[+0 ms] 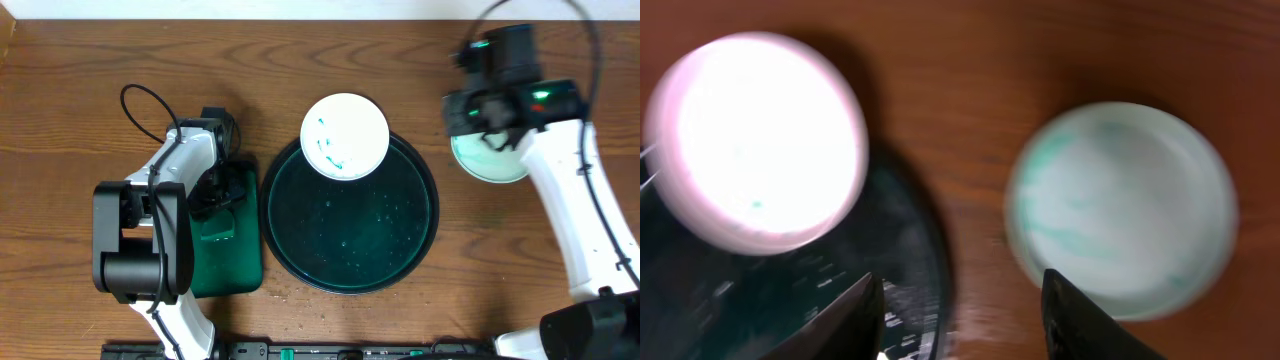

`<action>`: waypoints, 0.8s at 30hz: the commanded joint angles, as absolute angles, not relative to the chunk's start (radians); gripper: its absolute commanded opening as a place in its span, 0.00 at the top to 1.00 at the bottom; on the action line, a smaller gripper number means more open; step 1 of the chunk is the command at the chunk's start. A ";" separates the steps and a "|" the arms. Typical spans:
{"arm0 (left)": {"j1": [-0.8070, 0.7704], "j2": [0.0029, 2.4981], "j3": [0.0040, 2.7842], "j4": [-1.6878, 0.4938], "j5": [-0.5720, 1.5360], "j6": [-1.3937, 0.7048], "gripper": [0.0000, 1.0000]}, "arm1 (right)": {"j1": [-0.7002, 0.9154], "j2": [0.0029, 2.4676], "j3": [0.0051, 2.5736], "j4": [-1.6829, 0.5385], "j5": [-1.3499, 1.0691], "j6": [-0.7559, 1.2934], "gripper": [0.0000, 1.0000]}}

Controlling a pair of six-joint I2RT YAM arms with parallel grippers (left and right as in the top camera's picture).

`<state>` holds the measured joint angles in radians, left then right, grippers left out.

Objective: Clean dirty plates on tray and stack at the side
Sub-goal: 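Move the right gripper back toward the white plate on the black tray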

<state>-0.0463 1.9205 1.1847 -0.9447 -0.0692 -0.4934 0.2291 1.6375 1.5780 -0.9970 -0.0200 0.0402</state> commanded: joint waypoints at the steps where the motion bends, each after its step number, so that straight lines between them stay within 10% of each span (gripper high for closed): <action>1: -0.047 1.941 1.174 -0.936 -0.036 -0.490 0.38 | 0.307 1.661 1.583 -1.002 -0.020 0.040 0.54; 24: -0.047 1.941 1.174 -0.943 -0.037 -0.479 0.38 | 0.420 1.990 1.581 -0.785 -0.040 0.051 0.50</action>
